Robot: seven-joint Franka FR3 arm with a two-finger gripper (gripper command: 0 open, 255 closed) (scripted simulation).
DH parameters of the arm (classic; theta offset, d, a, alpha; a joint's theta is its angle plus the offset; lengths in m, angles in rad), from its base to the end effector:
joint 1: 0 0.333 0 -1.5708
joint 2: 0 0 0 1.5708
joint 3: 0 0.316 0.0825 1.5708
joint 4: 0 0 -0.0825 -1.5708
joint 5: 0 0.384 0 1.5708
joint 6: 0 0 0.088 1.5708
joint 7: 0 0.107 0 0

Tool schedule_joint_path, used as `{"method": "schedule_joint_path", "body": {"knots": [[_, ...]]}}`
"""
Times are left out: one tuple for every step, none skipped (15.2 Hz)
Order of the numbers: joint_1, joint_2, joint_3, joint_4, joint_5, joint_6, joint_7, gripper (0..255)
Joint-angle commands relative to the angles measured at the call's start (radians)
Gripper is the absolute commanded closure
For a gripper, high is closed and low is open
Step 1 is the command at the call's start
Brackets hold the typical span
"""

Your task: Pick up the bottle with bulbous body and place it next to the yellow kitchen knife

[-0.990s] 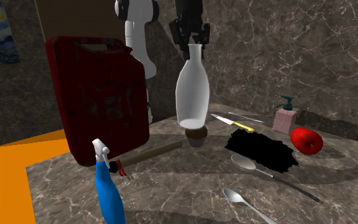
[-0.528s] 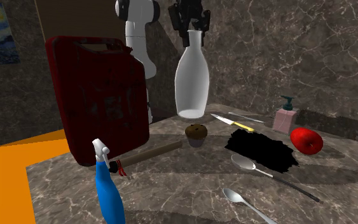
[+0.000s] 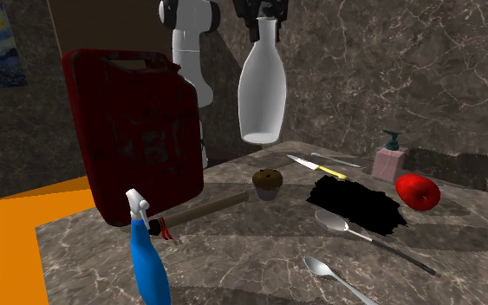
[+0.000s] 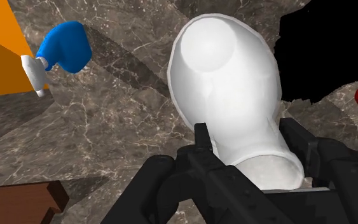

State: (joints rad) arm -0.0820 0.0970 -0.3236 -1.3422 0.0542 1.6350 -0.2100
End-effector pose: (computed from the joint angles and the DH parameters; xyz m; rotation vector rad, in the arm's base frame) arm 0.5470 -0.2162 0.6866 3.0744 -0.2916 0.3074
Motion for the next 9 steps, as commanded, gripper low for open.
{"method": "schedule_joint_path", "body": {"knots": [[-0.004,0.016,-0.002,0.053,0.006,-0.037,-0.003,255],[-0.006,0.025,-0.003,0.078,0.010,-0.054,-0.004,255],[-0.009,0.035,-0.004,0.105,0.014,-0.072,-0.005,255],[-0.012,0.045,-0.005,0.133,0.018,-0.091,-0.007,255],[-0.015,0.056,-0.006,0.163,0.022,-0.109,-0.008,255],[-0.018,0.068,-0.008,0.193,0.027,-0.129,-0.010,255],[-0.022,0.081,-0.009,0.225,0.032,-0.149,-0.011,255],[-0.027,0.094,-0.010,0.259,0.038,-0.170,-0.013,255],[-0.032,0.109,-0.011,0.295,0.044,-0.192,-0.015,255]]}}
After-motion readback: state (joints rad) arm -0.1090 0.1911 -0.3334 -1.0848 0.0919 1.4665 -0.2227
